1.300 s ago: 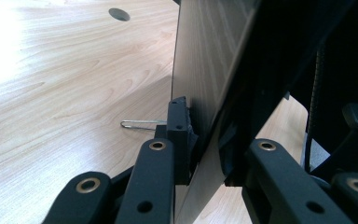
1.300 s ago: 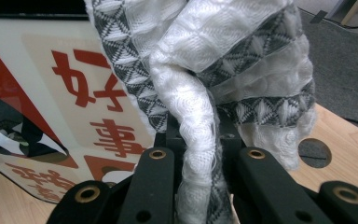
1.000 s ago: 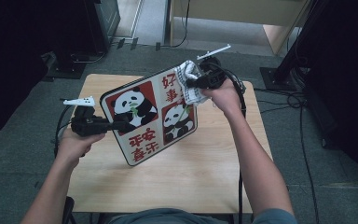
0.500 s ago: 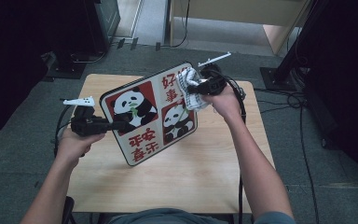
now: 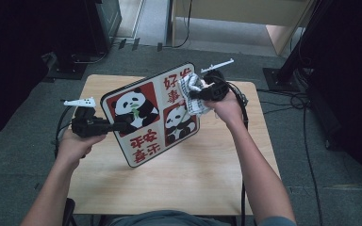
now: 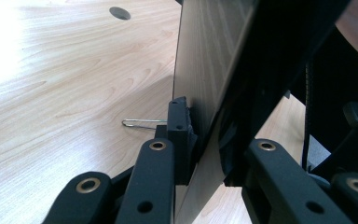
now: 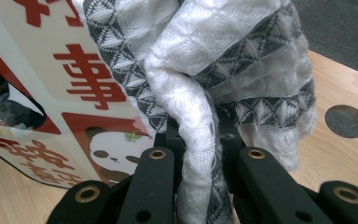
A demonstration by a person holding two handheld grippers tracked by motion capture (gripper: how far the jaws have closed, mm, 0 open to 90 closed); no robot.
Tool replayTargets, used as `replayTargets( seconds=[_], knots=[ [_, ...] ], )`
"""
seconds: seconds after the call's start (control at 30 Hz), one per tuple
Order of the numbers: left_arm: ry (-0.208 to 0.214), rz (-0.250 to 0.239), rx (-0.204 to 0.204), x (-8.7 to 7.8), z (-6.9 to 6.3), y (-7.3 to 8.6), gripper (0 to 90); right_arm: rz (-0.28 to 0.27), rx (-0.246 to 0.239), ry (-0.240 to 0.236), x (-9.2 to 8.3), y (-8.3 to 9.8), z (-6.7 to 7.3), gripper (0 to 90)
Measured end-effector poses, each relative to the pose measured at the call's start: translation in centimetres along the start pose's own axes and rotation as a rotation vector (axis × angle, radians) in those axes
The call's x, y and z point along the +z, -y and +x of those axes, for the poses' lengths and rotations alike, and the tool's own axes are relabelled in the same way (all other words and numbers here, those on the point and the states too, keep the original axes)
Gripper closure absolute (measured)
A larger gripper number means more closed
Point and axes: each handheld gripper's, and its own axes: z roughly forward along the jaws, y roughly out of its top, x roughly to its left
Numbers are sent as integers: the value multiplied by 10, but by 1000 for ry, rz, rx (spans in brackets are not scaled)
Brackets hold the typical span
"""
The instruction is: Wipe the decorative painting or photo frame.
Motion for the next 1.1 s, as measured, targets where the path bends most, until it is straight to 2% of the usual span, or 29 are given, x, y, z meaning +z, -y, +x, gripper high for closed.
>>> replayTargets(
  seconds=[0.5,1.1],
  knots=[
    [4,-3,-4,0,1,0,785,-4,34,-18,10,20,-4,820],
    [7,-3,-7,0,1,0,784,35,63,-33,26,48,-11,820]
  ],
)
